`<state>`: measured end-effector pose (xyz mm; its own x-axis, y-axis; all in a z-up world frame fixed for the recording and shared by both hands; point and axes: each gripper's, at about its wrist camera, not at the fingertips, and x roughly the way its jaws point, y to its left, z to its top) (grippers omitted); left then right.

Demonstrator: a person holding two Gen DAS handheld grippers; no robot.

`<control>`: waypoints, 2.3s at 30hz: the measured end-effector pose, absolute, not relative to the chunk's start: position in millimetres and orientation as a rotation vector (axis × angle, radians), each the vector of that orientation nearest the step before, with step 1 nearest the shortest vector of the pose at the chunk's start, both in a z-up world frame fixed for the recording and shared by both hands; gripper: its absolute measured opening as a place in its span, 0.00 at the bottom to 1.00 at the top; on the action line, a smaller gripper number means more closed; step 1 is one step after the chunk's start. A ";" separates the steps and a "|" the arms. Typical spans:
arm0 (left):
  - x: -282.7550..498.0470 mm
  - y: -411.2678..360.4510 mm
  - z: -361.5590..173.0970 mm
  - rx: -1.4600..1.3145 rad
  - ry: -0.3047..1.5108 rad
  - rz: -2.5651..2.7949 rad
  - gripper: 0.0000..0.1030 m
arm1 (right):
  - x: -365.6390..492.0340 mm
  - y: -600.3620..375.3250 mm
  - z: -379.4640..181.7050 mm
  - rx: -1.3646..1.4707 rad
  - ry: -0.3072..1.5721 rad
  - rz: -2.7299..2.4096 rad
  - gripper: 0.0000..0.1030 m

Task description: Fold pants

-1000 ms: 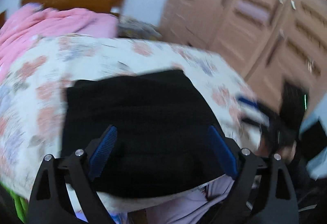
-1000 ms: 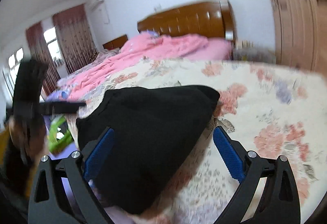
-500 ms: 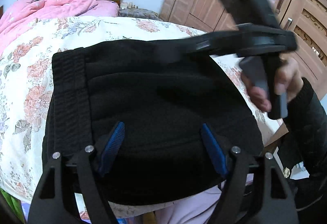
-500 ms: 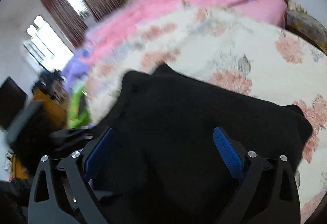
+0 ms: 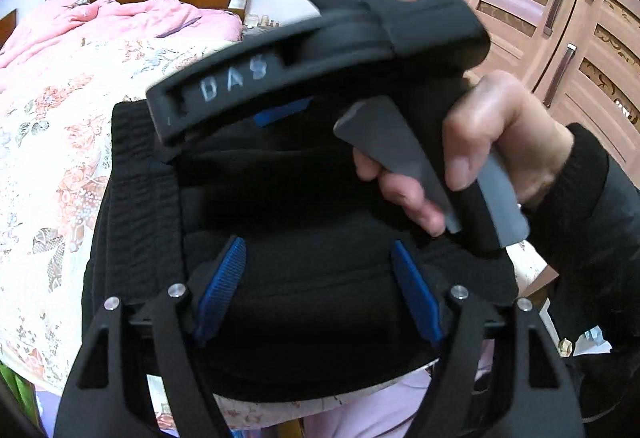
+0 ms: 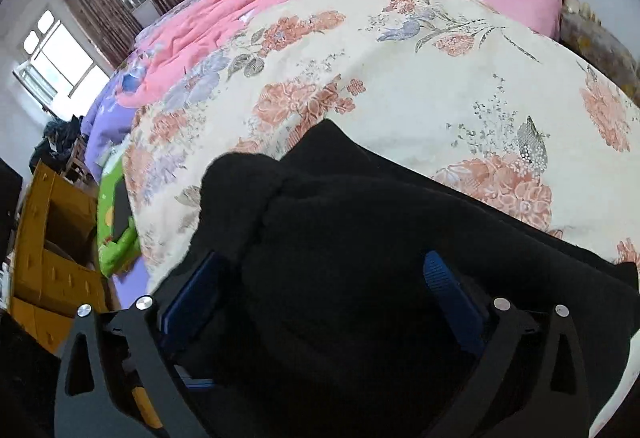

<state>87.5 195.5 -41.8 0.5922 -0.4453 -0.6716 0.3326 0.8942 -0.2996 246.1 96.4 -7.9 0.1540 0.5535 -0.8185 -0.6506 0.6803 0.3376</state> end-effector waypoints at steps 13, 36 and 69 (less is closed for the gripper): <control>90.0 185.0 -37.4 -0.144 0.833 -0.425 0.73 | 276.3 -32.1 -28.4 0.136 1.094 0.738 0.93; 81.5 170.9 -27.3 -0.126 0.831 -0.374 0.73 | 149.0 -59.0 9.4 -0.126 0.811 0.589 0.96; 51.1 190.3 -5.5 -0.070 0.727 0.002 0.99 | 48.5 -84.8 15.2 -0.276 0.693 0.466 0.96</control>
